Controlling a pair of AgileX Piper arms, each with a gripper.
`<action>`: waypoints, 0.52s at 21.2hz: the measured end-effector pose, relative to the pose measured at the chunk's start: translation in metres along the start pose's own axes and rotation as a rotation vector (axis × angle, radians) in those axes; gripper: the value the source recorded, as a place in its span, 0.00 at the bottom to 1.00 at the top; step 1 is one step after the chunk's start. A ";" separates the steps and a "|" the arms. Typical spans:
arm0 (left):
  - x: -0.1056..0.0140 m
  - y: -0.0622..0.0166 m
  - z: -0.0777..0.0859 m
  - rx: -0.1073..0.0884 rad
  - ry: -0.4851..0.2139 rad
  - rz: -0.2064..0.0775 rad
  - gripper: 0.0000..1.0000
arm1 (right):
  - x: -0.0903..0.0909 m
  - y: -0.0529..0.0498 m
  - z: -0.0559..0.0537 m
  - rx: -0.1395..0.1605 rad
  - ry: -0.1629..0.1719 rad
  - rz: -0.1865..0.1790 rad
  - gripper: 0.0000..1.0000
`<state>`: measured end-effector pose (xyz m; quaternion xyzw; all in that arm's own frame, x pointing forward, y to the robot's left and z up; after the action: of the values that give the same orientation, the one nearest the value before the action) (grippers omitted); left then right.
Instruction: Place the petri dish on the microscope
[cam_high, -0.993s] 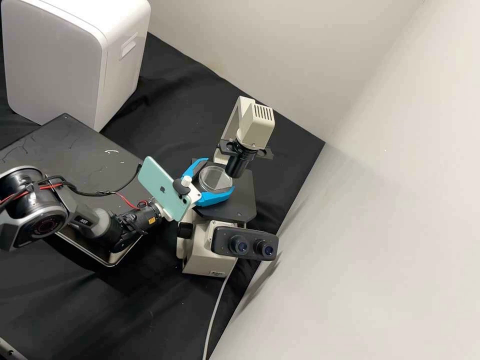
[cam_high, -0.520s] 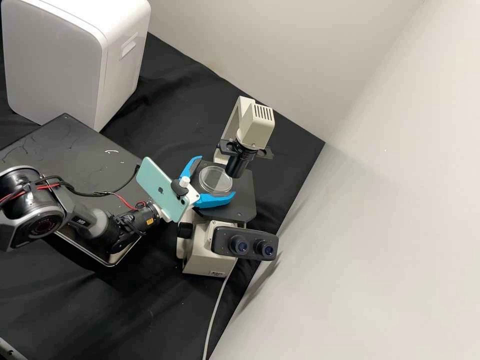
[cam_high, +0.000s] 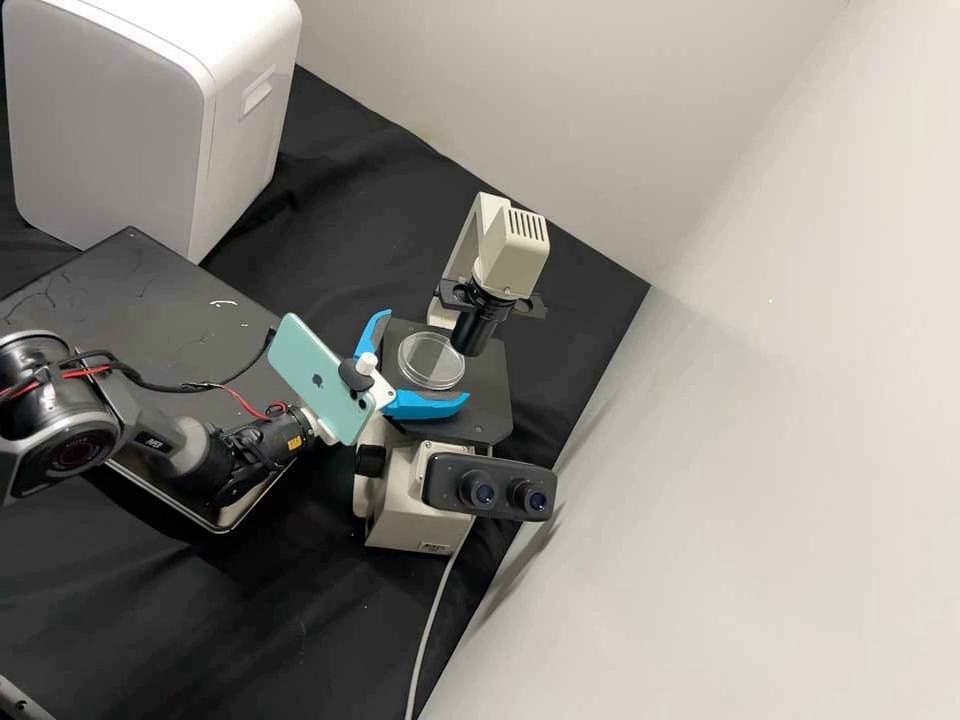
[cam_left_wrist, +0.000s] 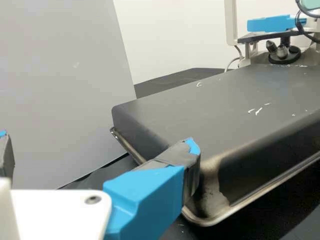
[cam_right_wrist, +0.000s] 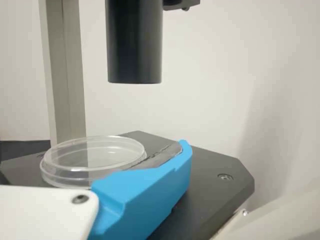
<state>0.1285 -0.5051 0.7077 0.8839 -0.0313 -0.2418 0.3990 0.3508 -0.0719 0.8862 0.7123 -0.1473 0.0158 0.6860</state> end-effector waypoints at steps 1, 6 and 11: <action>0.000 0.0000 0.000 0.000 0.000 0.000 1.00 | -0.002 0.000 0.000 0.000 -0.004 -0.004 1.00; 0.000 0.0000 0.000 -0.001 0.002 0.000 1.00 | -0.016 0.003 -0.006 0.005 -0.002 -0.008 1.00; 0.000 0.0003 0.000 -0.002 0.001 0.002 1.00 | -0.039 0.011 -0.014 0.026 0.015 -0.014 1.00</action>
<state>0.1285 -0.5051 0.7081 0.8837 -0.0315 -0.2410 0.4000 0.3135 -0.0510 0.8894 0.7220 -0.1369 0.0184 0.6779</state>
